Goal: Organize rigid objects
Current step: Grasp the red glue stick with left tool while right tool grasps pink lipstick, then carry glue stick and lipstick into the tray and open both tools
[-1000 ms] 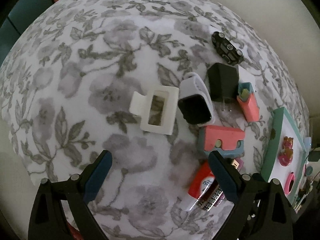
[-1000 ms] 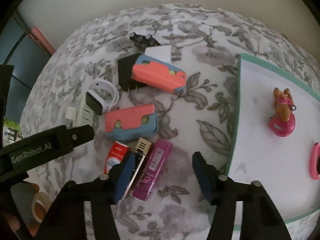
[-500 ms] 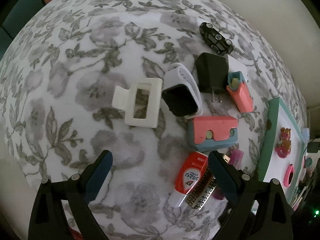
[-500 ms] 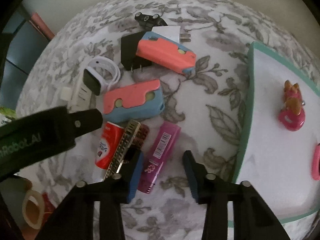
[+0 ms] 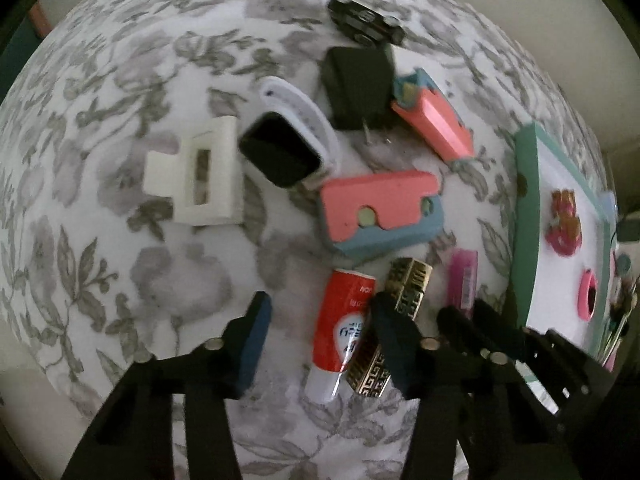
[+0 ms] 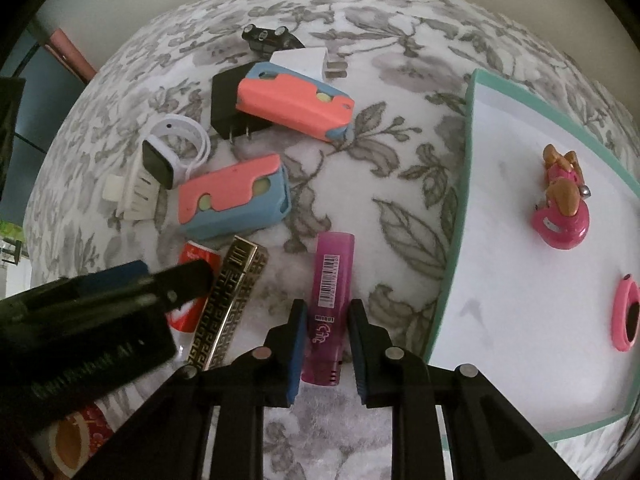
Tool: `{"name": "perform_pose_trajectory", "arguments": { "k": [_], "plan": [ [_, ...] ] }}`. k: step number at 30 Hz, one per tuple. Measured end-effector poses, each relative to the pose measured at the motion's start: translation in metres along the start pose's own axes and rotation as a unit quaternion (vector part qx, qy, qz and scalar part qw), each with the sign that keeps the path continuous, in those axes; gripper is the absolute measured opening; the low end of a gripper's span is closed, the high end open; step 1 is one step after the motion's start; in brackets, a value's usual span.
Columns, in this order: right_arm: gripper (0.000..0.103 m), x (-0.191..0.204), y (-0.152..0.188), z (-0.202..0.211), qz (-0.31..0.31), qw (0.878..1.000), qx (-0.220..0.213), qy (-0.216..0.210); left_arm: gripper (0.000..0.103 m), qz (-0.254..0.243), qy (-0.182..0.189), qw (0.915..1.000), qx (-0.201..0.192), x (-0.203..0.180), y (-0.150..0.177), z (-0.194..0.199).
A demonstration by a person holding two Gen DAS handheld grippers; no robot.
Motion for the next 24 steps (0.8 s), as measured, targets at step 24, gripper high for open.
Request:
{"name": "perform_pose_trajectory", "arguments": {
  "k": [24],
  "plan": [
    [0.021,0.003,-0.007,0.029,-0.009,0.999,-0.042,-0.017,0.022,-0.022,0.028,0.9934,-0.109,-0.007,-0.021,0.063]
  ]
}}
Point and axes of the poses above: each gripper's, at about its wrist camera, not at the fingertips, and z roughly against the way its jaws point, x to its left, y to its underside, the point moved 6 cm from there along -z, roughly the way its jaws point, and after that the axes turned 2 degrees about -x, right-handed, at the moved point
